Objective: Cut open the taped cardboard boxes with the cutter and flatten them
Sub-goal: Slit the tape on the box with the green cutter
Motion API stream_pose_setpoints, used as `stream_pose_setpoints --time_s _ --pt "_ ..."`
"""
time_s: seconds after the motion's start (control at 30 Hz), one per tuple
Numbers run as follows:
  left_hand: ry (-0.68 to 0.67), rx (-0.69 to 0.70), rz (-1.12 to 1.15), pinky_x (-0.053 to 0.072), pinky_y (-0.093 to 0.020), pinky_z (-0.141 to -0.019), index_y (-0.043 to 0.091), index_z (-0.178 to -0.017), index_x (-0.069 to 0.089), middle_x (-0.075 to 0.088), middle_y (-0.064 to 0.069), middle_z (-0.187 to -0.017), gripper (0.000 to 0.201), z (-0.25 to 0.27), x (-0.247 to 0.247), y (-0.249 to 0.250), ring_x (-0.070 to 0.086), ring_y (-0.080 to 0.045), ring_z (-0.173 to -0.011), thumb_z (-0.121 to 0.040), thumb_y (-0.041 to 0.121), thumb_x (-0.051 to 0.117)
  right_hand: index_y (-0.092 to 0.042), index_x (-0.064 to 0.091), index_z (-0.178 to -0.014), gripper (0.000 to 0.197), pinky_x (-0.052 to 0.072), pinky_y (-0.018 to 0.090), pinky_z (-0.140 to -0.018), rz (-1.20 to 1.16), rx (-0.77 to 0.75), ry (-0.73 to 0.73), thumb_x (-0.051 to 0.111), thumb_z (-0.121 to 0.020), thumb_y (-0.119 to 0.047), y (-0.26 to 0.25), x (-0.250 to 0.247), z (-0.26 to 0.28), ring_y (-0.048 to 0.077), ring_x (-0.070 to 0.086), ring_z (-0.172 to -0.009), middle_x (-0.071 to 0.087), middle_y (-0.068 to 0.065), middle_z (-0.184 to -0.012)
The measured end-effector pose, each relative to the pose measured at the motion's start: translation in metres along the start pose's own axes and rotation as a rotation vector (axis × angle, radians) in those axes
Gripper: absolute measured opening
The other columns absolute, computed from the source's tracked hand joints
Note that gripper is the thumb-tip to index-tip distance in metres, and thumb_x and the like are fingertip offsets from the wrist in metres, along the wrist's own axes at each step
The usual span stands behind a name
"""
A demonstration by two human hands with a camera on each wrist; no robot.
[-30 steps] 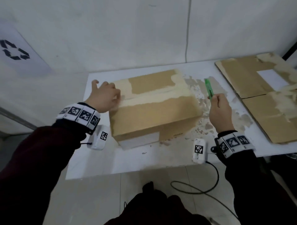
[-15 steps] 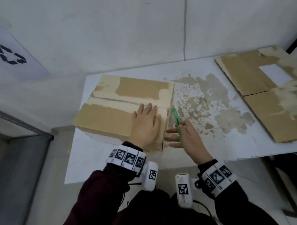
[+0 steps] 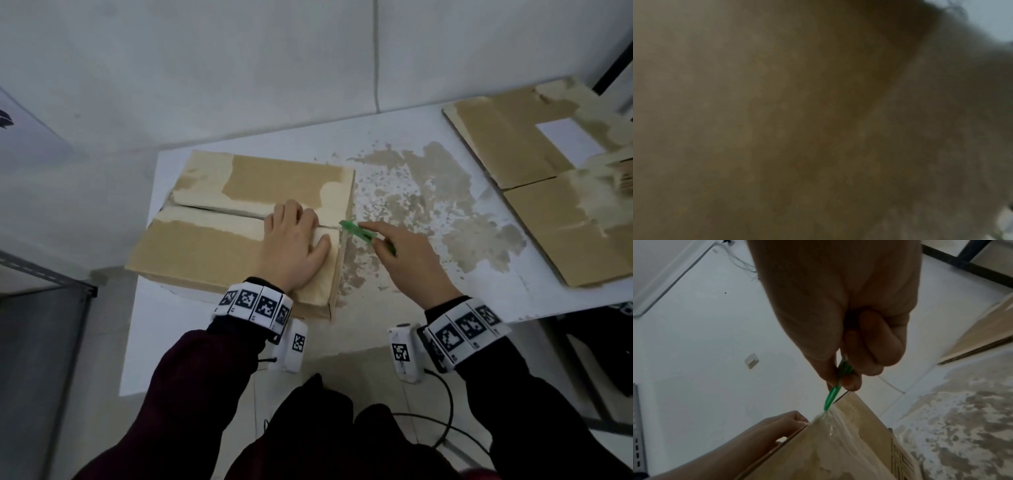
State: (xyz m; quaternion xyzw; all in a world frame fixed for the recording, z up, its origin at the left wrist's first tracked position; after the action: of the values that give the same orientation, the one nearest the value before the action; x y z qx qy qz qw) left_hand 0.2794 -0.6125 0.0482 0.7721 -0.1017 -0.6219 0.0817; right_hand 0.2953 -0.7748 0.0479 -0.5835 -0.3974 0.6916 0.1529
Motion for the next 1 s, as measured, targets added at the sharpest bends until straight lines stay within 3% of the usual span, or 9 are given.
stream_pose_setpoints --time_s 0.2,0.37,0.47,0.53,0.6,0.67,0.73,0.8,1.0 --pt "0.127 0.009 0.04 0.026 -0.035 -0.088 0.014 -0.085 0.047 0.046 0.001 -0.087 0.021 -0.004 -0.012 0.003 0.043 -0.022 -0.087 -0.092 0.032 0.04 -0.026 0.061 -0.124 0.035 0.028 0.016 -0.042 -0.047 -0.004 -0.063 0.042 -0.098 -0.013 0.0 0.0 0.0 0.007 0.037 -0.043 0.05 -0.002 -0.058" --pt "0.158 0.012 0.064 0.024 -0.034 -0.089 0.016 -0.083 0.045 0.043 0.006 -0.083 0.019 -0.003 -0.017 0.007 0.044 -0.019 -0.084 -0.095 0.03 0.04 -0.029 0.061 -0.119 0.031 0.026 0.017 -0.043 -0.073 0.041 -0.213 0.043 -0.098 -0.016 0.0 0.002 -0.007 0.014 0.033 -0.046 0.05 0.011 -0.062" --pt "0.205 0.018 0.089 0.026 -0.037 -0.09 0.015 -0.082 0.046 0.046 0.003 -0.082 0.022 -0.005 -0.026 0.009 0.045 -0.02 -0.083 -0.095 0.03 0.037 -0.033 0.062 -0.115 0.03 0.028 0.02 -0.044 -0.064 0.03 -0.25 0.043 -0.098 -0.017 -0.005 0.003 -0.012 0.012 0.034 -0.044 0.054 0.005 -0.061" --pt "0.293 0.004 0.105 0.026 -0.038 -0.085 0.013 -0.08 0.045 0.046 0.0 -0.081 0.024 -0.007 -0.04 0.01 0.042 -0.021 -0.082 -0.095 0.029 0.035 -0.038 0.061 -0.111 0.03 0.031 0.018 -0.044 -0.083 -0.023 -0.393 0.045 -0.097 -0.017 -0.013 0.021 -0.001 0.007 0.036 -0.042 0.056 -0.011 -0.053" --pt "0.317 -0.019 0.085 0.025 -0.037 -0.084 0.013 -0.08 0.046 0.047 -0.001 -0.08 0.026 -0.011 -0.045 0.009 0.041 -0.021 -0.082 -0.095 0.03 0.034 -0.038 0.063 -0.11 0.029 0.035 0.022 -0.052 -0.082 -0.047 -0.463 0.046 -0.097 -0.018 -0.011 0.031 0.017 0.013 0.043 -0.049 0.055 -0.009 -0.054" --pt "0.212 -0.052 0.053 0.024 -0.038 -0.091 0.015 -0.08 0.049 0.051 0.001 -0.082 0.029 -0.017 -0.031 0.006 0.046 -0.02 -0.085 -0.095 0.033 0.033 -0.034 0.061 -0.11 0.024 0.039 0.023 -0.058 -0.061 -0.001 -0.339 0.045 -0.098 -0.022 0.004 0.014 0.022 0.017 0.05 -0.056 0.061 -0.002 -0.065" --pt "0.128 -0.071 0.005 0.019 -0.041 -0.099 0.015 -0.081 0.057 0.055 0.002 -0.085 0.029 -0.015 -0.016 0.004 0.051 -0.02 -0.09 -0.094 0.033 0.038 -0.029 0.06 -0.112 0.021 0.037 0.017 -0.053 -0.032 0.04 -0.167 0.044 -0.098 -0.024 0.019 -0.009 0.019 0.01 0.048 -0.054 0.064 -0.002 -0.073" --pt "0.112 -0.081 -0.043 0.014 -0.043 -0.104 0.014 -0.082 0.063 0.058 0.0 -0.087 0.028 -0.011 -0.012 0.004 0.054 -0.021 -0.093 -0.094 0.028 0.043 -0.027 0.059 -0.116 0.024 0.034 0.021 -0.05 -0.011 0.045 -0.065 0.042 -0.099 -0.025 0.025 -0.023 0.013 0.01 0.045 -0.053 0.063 -0.001 -0.075" --pt "0.052 -0.301 0.141 0.0 -0.044 -0.112 0.017 -0.12 0.062 0.052 0.001 -0.121 0.032 0.01 -0.003 -0.002 0.042 -0.016 -0.12 -0.099 0.023 0.038 -0.035 0.055 -0.124 0.03 0.048 0.035 -0.069 0.203 -0.089 -0.096 0.044 -0.098 -0.025 0.006 -0.012 -0.001 0.017 0.053 -0.081 0.059 -0.001 -0.092"
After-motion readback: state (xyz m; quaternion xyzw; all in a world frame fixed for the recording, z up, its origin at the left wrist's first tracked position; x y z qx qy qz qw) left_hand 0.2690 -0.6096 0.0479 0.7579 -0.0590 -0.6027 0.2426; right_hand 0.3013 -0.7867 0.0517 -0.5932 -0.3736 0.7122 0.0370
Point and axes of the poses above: each hand's wrist, its own z-axis away from the middle knuckle, its own x-axis out of the palm, y = z × x, the point moved 10 cm from there along -z, towards the middle knuckle
